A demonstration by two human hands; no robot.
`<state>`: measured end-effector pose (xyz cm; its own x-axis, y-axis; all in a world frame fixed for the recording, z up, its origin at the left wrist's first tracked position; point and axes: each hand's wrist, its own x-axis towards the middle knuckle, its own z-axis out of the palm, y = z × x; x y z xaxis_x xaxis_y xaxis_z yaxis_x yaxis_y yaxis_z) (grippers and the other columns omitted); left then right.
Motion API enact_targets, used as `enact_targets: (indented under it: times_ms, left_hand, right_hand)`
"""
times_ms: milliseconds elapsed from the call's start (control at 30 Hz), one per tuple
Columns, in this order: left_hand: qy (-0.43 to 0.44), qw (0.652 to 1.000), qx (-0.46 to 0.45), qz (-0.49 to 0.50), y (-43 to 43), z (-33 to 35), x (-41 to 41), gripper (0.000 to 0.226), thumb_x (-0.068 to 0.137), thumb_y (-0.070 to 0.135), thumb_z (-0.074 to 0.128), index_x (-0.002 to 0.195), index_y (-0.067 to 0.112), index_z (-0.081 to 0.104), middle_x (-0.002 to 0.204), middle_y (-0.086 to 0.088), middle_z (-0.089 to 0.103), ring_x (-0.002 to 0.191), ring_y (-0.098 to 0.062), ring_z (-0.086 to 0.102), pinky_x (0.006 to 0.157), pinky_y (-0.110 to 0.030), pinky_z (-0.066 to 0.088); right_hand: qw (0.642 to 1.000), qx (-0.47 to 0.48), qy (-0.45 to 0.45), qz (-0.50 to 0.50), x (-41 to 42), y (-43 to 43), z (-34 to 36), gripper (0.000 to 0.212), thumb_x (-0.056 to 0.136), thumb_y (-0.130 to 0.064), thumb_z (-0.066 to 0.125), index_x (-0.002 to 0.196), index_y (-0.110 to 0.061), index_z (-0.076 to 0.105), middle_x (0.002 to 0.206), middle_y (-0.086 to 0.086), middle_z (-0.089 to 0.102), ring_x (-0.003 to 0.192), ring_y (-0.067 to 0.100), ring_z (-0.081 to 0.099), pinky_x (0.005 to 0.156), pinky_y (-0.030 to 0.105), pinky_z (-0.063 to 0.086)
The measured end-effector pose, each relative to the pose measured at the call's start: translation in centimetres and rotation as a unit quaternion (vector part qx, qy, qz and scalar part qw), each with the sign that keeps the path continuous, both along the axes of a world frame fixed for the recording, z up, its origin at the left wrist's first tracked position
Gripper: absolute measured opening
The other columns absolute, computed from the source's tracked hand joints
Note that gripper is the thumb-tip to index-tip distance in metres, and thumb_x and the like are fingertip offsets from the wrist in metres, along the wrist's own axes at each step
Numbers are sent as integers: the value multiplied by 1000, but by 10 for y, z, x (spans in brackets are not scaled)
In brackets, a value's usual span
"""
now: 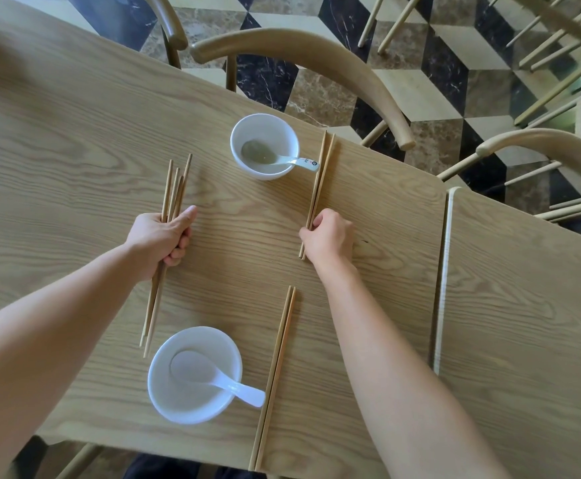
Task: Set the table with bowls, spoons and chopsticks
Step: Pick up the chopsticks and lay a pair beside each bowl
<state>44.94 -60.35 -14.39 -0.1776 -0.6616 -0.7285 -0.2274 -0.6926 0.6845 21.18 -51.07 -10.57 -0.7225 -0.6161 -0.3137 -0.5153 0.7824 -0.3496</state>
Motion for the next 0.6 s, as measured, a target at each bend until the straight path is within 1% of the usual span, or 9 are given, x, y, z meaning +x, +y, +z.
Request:
enact_targets:
  times_ms: [133, 200, 333, 467, 533, 600]
  left_hand:
    - [-2, 1000, 0, -2, 0, 0, 0, 42, 90, 43, 70, 70, 11, 52, 46, 0, 45, 32, -11, 34, 33, -16, 24]
    - [-3, 1000, 0, -1, 0, 1, 0, 42, 90, 42, 70, 70, 10, 53, 46, 0, 45, 32, -11, 34, 34, -16, 24]
    - [-2, 1000, 1, 1, 0, 1, -1, 41, 90, 42, 70, 69, 10, 53, 45, 0, 45, 32, -11, 34, 33, -15, 23]
    - [-4, 1000, -1, 2, 0, 2, -2, 41, 91, 41, 69, 69, 11, 52, 44, 1, 45, 31, -11, 34, 33, -15, 23]
    - [-3, 1000, -2, 2, 1, 1, -2, 42, 91, 41, 69, 68, 11, 52, 44, 1, 44, 31, -11, 34, 33, -15, 23]
    - [-2, 1000, -3, 4, 1, 1, -2, 42, 91, 40, 69, 68, 10, 52, 44, 1, 43, 31, -11, 33, 33, -14, 23]
  right_hand:
    - [1000, 2, 3, 4, -1, 0, 1, 15, 86, -20, 68, 96, -9, 65, 74, -1, 52, 68, 17, 49, 66, 23, 38]
    - [1000, 5, 2, 6, -1, 0, 1, 14, 87, -20, 67, 96, -10, 64, 74, -2, 52, 63, 15, 47, 65, 22, 36]
    - [1000, -2, -4, 2, 1, 0, 1, 15, 87, -20, 67, 97, -10, 64, 83, -1, 54, 74, 17, 48, 64, 22, 35]
    - [1000, -6, -6, -1, 1, 0, -1, 16, 86, -21, 68, 98, -10, 64, 85, 0, 56, 76, 18, 48, 67, 23, 35]
    - [1000, -8, -5, -4, 1, 0, -2, 16, 86, -21, 67, 98, -10, 64, 84, 0, 57, 71, 15, 47, 66, 22, 33]
    - [1000, -7, -4, -3, 0, 1, -2, 17, 86, -22, 67, 98, -11, 64, 82, -2, 56, 61, 10, 42, 64, 20, 31]
